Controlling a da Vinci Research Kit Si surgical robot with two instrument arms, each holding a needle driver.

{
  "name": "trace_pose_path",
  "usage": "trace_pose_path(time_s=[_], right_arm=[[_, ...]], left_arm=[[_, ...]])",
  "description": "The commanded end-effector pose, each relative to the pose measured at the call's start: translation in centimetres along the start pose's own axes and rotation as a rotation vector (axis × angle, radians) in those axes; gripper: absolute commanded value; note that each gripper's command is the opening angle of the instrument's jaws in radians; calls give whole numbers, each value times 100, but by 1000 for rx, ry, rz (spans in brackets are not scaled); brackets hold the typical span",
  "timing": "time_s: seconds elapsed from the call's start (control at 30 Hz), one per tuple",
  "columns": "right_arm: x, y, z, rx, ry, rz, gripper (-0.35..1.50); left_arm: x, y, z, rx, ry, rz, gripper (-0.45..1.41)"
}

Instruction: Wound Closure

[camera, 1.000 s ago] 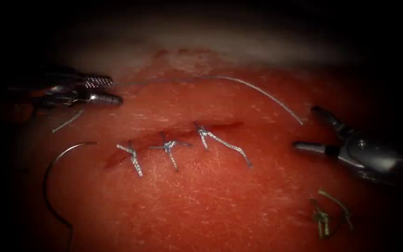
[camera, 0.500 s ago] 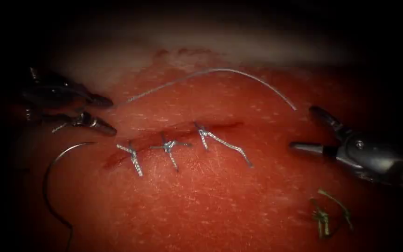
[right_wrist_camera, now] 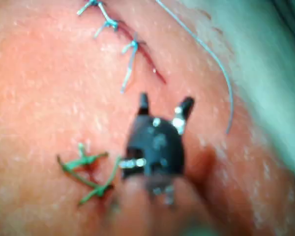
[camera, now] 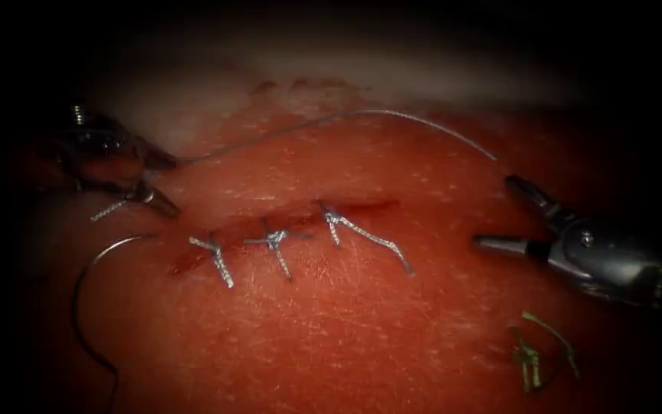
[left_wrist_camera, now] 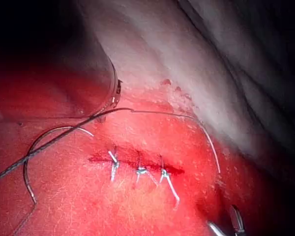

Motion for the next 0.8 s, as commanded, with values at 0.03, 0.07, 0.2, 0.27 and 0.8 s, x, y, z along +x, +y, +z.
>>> trace_pose_path(time_s=[0.03, 0.07, 0.2, 0.27, 0.8], right_arm=[[-5, -7, 5, 6, 0, 2, 148], [-5, -7, 5, 12, -2, 1, 148], [-2, -10, 3, 50, 1, 4, 145], [0, -11, 2, 50, -3, 4, 145], [2, -9, -10, 61, -6, 10, 147]], left_arm=[[7, 5, 3, -17, 32, -8, 56], [12, 7, -2, -25, 55, -15, 56], [38, 26, -25, -141, 190, -74, 46], [47, 39, -31, -203, 222, -99, 39], [149, 101, -64, -286, 463, -105, 45]])
